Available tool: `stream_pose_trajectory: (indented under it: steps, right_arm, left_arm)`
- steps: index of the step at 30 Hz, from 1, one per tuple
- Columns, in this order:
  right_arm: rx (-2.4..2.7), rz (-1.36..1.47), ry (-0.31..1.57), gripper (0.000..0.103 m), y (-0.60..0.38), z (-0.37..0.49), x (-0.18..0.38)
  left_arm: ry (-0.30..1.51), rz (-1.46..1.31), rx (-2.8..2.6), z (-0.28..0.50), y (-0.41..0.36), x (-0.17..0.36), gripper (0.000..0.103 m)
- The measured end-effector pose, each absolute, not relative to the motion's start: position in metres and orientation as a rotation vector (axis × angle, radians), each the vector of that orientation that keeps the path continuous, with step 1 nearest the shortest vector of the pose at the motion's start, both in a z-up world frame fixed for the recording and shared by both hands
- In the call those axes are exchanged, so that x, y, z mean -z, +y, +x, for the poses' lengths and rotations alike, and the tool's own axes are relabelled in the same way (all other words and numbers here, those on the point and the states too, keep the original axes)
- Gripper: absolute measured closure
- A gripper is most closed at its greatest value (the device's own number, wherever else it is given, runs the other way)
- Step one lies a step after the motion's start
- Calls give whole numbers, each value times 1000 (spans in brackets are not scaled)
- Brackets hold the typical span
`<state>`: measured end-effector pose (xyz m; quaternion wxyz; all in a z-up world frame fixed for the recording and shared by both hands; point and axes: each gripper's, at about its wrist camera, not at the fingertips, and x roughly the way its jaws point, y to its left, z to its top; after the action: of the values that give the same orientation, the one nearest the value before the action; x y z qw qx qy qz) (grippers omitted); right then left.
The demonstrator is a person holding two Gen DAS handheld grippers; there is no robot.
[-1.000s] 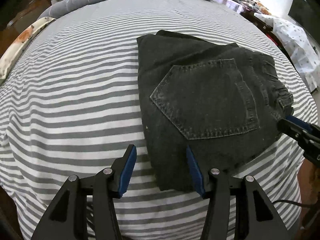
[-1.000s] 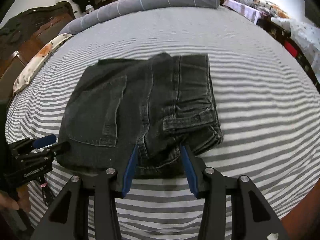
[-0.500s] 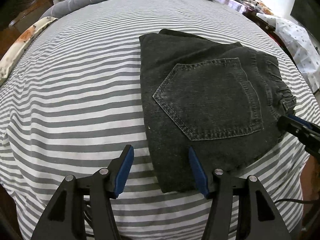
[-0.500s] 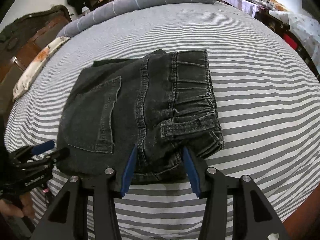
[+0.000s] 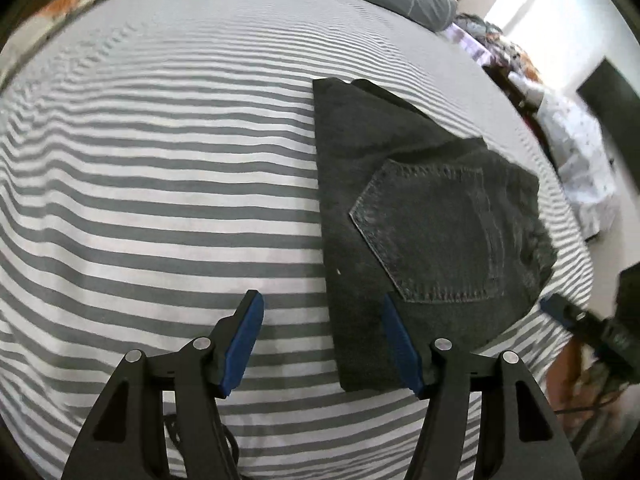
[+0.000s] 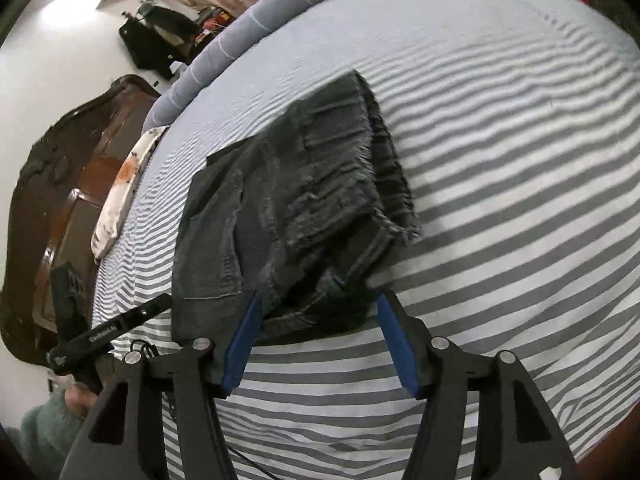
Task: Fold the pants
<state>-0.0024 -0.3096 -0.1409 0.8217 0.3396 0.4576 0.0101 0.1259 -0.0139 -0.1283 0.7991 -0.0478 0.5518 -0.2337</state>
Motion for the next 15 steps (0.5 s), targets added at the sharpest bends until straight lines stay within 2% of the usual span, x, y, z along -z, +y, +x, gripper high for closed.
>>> stream_pose_trajectory:
  steps: [9, 15]
  right_arm:
    - [-146, 874, 945, 42, -321, 18, 179]
    - [-205, 882, 893, 39, -324, 50, 179]
  left_arm:
    - [1229, -208, 599, 146, -23, 138, 41]
    - [1231, -199, 635, 160, -45, 142, 41]
